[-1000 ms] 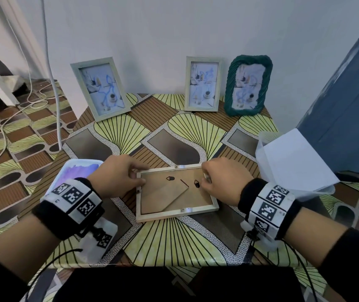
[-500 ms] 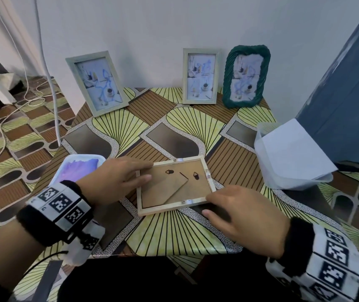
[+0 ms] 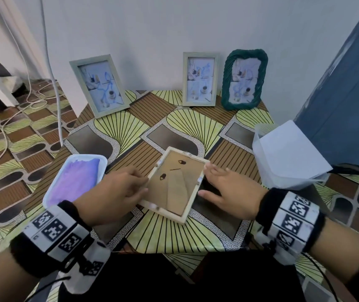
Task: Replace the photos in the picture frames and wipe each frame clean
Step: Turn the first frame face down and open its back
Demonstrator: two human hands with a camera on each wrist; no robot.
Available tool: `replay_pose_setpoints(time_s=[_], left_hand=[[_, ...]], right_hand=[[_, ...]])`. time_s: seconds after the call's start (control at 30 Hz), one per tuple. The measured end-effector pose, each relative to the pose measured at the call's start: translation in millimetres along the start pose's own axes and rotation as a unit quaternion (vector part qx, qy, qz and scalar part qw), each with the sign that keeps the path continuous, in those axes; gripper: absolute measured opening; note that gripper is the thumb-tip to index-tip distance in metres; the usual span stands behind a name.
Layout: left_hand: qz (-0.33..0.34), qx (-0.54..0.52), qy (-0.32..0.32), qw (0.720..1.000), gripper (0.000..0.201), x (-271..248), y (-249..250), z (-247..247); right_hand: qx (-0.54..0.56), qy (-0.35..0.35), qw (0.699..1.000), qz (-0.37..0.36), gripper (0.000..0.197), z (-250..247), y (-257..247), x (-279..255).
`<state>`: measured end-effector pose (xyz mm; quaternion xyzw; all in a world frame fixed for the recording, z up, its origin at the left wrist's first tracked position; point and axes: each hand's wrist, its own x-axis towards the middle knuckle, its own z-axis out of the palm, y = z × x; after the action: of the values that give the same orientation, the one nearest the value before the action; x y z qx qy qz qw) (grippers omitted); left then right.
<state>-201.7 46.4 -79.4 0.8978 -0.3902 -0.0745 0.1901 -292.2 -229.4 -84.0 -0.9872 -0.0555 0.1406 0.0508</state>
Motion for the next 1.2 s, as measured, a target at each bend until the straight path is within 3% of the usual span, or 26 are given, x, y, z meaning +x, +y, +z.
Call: replay_pose_setpoints(time_s=[0.27, 0.37, 0.53, 0.67, 0.8, 0.93, 1.07, 1.2], left_hand=[[0.017, 0.049, -0.049, 0.997, 0.023, -8.5, 11.9, 3.0], [0.024, 0.062, -0.036, 0.997, 0.025, -6.4, 11.4, 3.0], [0.019, 0.099, -0.051, 0.994, 0.044, 7.1, 14.5, -6.1], [0.067, 0.085, 0.0, 0.994, 0.031, 32.6, 17.6, -13.7], [0.159, 0.176, -0.08, 0.968, 0.062, 61.7, 20.6, -8.2], [0.186, 0.223, -0.164, 0.943, 0.063, 74.7, 23.7, 8.1], [0.174, 0.198, -0.173, 0.949, 0.058, 76.9, 30.9, 13.4], [0.178, 0.192, -0.142, 0.955, 0.049, 77.7, 42.1, 13.2]], right_hand=[[-0.004, -0.058, 0.998, -0.028, 0.088, -18.6, 11.0, 33.4], [0.005, -0.058, 0.998, -0.037, 0.09, -20.0, 13.6, 33.8], [0.029, -0.048, 0.996, -0.068, 0.103, -15.9, 11.4, 21.4], [0.005, -0.07, 0.994, -0.085, 0.119, -9.3, 6.0, 15.6], [0.0, -0.094, 0.993, -0.077, 0.119, -5.3, 4.7, 13.6], [0.008, -0.1, 0.992, -0.072, 0.121, -2.4, 9.2, 11.3], [0.019, -0.096, 0.993, -0.064, 0.122, -1.3, 18.5, 5.5], [0.043, -0.099, 0.992, -0.063, 0.124, -2.3, 22.2, 3.5]])
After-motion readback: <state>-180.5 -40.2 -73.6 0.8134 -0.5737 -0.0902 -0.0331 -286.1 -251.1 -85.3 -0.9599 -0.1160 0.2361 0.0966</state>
